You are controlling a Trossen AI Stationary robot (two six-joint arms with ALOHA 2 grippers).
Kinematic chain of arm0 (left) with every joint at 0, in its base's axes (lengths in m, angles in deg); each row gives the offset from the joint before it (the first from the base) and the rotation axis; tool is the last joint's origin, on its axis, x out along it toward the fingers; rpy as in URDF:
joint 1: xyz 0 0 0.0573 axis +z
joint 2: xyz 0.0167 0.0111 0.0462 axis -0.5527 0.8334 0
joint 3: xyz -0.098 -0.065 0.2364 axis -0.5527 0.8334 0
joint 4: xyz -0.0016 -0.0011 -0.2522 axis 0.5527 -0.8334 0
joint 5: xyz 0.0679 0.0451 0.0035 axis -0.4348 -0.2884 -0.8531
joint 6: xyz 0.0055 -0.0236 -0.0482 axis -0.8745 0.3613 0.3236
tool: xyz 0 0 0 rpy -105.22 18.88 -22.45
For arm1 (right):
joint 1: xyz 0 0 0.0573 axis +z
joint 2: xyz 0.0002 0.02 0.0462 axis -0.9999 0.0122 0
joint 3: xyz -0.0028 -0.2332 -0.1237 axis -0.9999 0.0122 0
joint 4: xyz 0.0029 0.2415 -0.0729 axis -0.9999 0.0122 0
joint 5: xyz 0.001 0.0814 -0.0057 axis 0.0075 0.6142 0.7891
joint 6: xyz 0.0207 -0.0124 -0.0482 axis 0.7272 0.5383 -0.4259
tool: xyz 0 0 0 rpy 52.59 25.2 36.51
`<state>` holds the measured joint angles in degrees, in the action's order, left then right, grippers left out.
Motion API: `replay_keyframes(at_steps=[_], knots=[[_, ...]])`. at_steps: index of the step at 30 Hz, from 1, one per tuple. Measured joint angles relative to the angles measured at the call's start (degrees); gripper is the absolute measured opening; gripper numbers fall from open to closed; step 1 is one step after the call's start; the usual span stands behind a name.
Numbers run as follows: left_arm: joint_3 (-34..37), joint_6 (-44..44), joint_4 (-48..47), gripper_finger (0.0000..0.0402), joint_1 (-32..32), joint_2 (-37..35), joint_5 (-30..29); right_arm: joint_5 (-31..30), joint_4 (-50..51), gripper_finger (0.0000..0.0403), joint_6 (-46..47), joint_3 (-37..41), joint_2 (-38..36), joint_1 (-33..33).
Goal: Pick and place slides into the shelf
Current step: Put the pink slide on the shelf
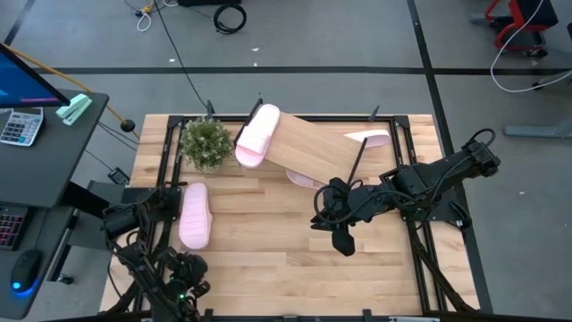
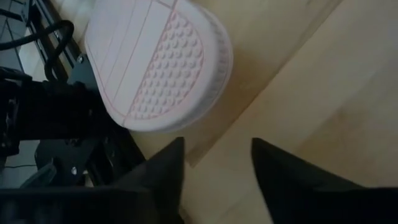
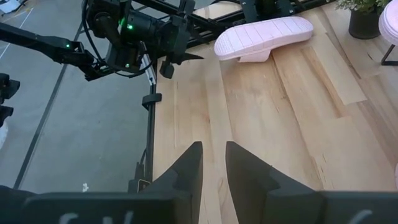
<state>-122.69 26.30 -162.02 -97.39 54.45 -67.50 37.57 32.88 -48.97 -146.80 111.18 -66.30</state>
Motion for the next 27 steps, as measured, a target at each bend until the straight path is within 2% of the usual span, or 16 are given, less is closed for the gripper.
replay_keyframes(at_steps=[5, 10, 13, 19, 27], knots=[[0.02, -2.28, 0.08, 0.0288, 0.55, 0.00, -0.05, 0.00, -0.01, 0.0078, -0.23, 0.00, 0.00, 0.00], [0.88, -7.86, 0.15, 0.0335, 2.64, 0.09, -1.40, -0.04, 0.00, 0.0078, -1.16, 0.00, 0.00, 0.00], [2.89, -9.51, 0.11, 0.0336, 4.14, 0.09, -1.32, -0.03, 0.00, 0.0078, -1.20, 0.00, 0.00, 0.00], [7.48, -10.91, 0.29, 0.0315, 6.80, 0.13, -1.40, -0.02, -0.02, 0.0078, -1.18, 0.00, 0.00, 0.00], [12.60, -13.73, 7.41, 0.0291, 8.00, 0.13, -0.81, -0.02, -0.02, 0.0078, -1.18, 0.00, 0.00, 0.00]])
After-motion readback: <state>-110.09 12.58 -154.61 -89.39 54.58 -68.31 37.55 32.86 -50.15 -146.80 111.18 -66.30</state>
